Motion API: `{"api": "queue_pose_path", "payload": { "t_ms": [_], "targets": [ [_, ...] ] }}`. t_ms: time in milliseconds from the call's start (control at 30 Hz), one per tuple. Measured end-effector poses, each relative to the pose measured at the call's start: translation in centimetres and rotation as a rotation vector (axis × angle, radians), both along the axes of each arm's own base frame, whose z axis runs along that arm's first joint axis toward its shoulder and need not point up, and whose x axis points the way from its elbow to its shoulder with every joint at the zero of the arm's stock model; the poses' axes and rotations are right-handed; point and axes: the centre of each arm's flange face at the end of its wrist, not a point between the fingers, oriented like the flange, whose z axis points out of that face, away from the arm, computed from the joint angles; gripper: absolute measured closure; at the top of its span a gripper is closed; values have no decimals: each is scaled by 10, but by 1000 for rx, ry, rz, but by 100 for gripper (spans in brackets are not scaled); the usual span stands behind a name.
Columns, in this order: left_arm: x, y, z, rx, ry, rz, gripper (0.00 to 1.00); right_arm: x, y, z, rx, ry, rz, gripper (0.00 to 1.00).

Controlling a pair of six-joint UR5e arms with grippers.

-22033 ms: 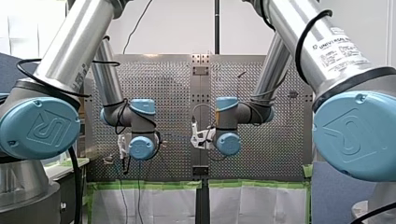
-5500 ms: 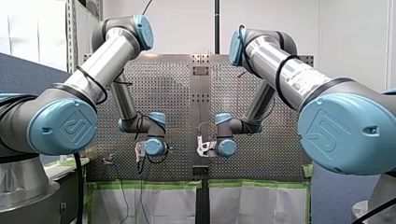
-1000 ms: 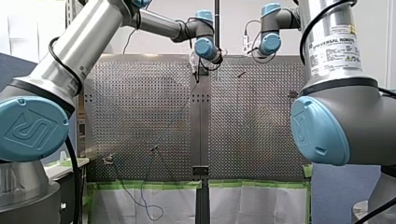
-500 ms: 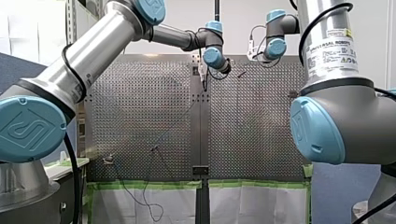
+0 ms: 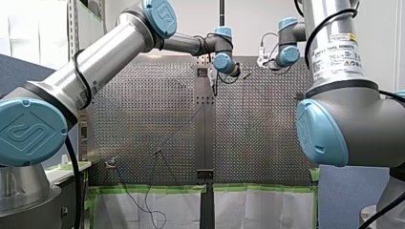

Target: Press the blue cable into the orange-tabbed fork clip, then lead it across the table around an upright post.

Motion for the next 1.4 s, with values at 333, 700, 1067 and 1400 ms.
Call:
{"api": "queue_pose_path", "payload": {
  "t_ms": [333,700,1067,1400],
  "targets": [
    [14,-2,-28,21,25,9,100,-18,-19,-22,37,-28,6,100],
    [31,-1,-80,56,67,18,100,-26,-27,-46,81,-41,15,100],
    [32,3,-95,70,84,23,82,-12,-17,-99,146,-79,86,100],
    [29,0,-95,72,77,26,41,-6,-3,-136,162,-120,65,100]
  ]
}}
